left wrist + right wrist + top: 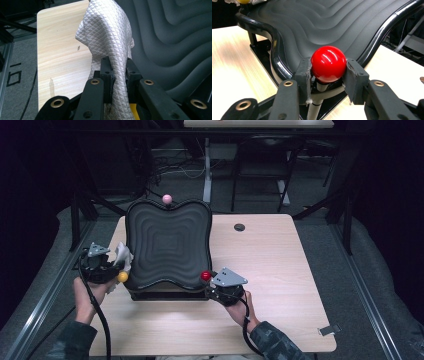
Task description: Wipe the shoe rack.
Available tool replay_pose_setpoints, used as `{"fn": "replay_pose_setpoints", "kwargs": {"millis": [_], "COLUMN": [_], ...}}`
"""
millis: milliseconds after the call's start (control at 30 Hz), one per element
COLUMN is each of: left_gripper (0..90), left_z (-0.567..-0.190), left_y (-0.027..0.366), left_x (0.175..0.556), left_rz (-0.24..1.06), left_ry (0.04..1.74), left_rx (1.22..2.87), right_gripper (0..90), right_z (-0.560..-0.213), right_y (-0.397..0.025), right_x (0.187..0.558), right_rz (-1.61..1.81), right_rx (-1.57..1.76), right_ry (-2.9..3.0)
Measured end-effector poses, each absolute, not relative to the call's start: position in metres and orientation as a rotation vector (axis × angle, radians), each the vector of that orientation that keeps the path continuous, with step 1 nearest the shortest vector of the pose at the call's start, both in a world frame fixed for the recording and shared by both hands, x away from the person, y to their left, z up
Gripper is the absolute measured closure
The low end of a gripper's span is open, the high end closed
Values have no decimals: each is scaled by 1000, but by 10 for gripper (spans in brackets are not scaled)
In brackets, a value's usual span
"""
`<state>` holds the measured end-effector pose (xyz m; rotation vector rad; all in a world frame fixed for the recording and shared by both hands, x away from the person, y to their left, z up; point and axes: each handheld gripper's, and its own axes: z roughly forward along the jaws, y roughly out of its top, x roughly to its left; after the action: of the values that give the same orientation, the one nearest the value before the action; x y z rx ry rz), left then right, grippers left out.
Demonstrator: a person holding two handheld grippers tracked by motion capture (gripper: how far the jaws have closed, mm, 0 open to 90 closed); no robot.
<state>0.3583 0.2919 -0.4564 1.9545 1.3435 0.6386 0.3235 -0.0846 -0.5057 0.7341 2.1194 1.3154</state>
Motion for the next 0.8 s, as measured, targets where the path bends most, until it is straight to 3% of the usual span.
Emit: {"fn": "replay_pose_setpoints", "kwargs": {"millis": [800], "left_gripper": [805], "left_z": [-451], "left_y": [294], "left_x": [368], "left_rz": [637], "left_ry": [1344], "left_rx": [1929], "right_gripper": [603], "right_z": [-506], "right_y": [-85], "right_x": [323], "right_rz": [1301], "right_rx": [727], "right_ry": [2115]}}
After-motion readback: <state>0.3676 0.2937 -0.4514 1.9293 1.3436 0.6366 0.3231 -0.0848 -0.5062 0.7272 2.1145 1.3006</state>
